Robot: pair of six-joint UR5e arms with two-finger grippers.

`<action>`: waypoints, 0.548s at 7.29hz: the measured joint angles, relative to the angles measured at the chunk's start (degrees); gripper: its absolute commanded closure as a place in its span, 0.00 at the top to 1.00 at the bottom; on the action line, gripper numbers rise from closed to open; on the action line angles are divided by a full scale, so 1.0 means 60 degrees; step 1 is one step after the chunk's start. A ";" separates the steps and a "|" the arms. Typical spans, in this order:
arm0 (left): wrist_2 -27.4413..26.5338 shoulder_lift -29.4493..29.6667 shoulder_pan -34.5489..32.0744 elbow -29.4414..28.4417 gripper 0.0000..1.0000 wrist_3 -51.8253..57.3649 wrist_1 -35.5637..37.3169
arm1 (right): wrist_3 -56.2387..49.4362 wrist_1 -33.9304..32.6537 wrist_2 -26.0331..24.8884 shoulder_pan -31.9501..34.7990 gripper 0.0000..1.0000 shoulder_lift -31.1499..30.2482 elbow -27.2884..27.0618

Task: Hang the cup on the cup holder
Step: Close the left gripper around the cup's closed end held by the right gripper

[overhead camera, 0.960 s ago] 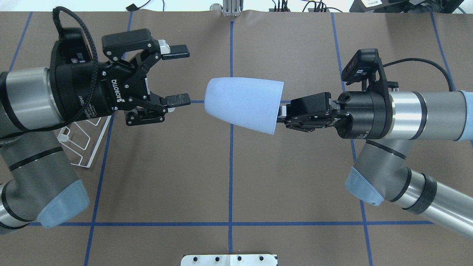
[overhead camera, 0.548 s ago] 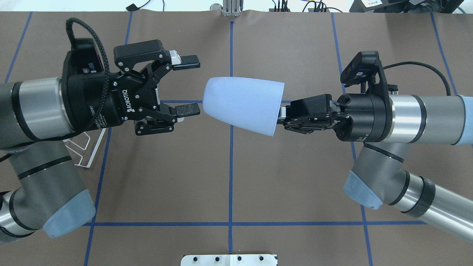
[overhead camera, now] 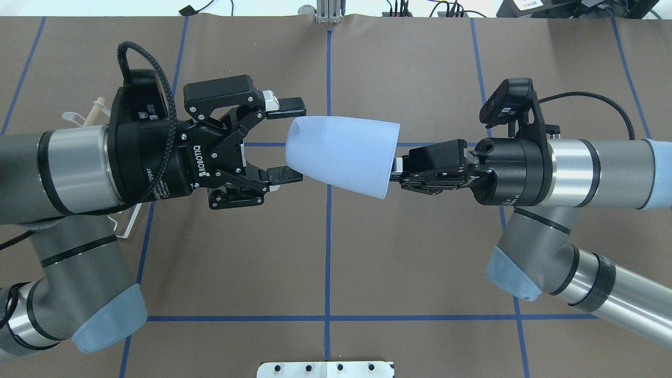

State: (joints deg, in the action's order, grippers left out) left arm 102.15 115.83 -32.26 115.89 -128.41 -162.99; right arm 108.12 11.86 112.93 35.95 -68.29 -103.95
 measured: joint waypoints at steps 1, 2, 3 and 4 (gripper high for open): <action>0.0001 0.0029 0.0060 -0.0012 0.86 0.0000 0.0005 | -0.0002 0.0000 0.0001 -0.0021 0.00 0.0000 -0.0001; 0.0006 0.0047 0.0104 -0.0014 0.77 0.0000 0.0006 | -0.0002 0.0000 0.0001 -0.0040 0.00 0.0000 -0.0007; 0.0009 0.0063 0.0123 -0.0015 0.58 0.0000 0.0007 | 0.0004 0.0046 -0.0001 -0.0059 0.00 0.0000 0.0000; 0.0013 0.0070 0.0127 -0.0018 0.30 0.0000 0.0007 | 0.0017 0.0132 -0.0007 -0.0077 0.00 -0.0004 0.0022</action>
State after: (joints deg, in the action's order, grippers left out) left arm 102.23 116.25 -31.50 115.78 -128.41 -162.95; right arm 108.22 12.66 112.89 35.49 -68.32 -103.81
